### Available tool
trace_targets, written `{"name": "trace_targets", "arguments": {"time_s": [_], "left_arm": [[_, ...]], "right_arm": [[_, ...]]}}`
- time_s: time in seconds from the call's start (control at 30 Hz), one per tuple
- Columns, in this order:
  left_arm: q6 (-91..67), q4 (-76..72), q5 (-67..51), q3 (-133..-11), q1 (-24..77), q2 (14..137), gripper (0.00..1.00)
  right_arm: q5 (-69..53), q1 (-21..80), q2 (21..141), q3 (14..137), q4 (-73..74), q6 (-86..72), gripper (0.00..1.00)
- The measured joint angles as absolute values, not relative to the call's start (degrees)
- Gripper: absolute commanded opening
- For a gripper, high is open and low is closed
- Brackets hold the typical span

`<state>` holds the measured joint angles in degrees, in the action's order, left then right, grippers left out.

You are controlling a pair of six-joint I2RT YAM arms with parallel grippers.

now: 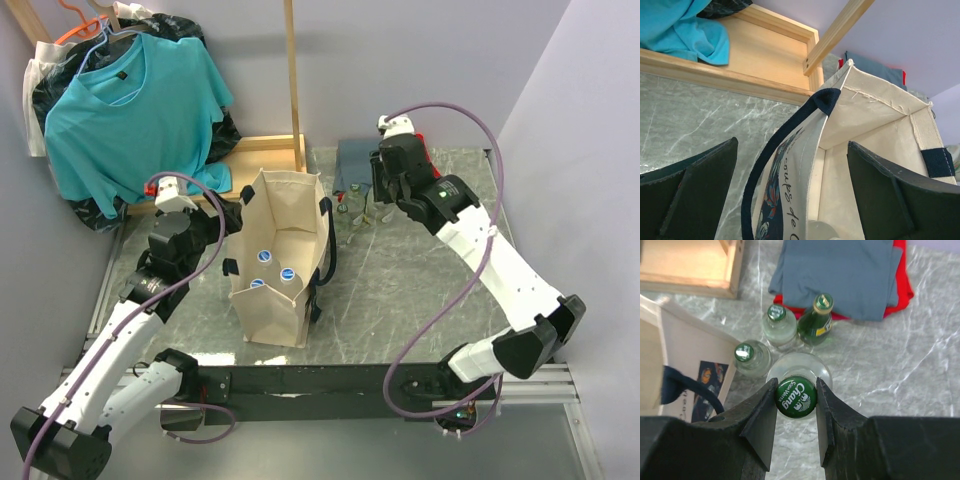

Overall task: Take the beverage out of the canvas bag
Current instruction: Place the drink at the center of the board.

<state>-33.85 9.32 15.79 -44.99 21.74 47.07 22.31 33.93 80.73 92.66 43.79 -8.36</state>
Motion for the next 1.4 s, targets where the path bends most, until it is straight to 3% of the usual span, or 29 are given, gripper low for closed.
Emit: {"name": "trace_targets", "arguments": {"time_s": [0.83,1.4], "left_arm": [[-33.1,9.3,16.0,-45.0,21.7,47.4,0.96],[-33.1,9.3,16.4,-45.0,21.7,49.0,0.96]], "right_arm": [[21.6,30.0,83.9,77.4,29.7,-11.9,0.0],[21.8,29.9,88.4,75.9,22.9,-12.8,0.0]]}}
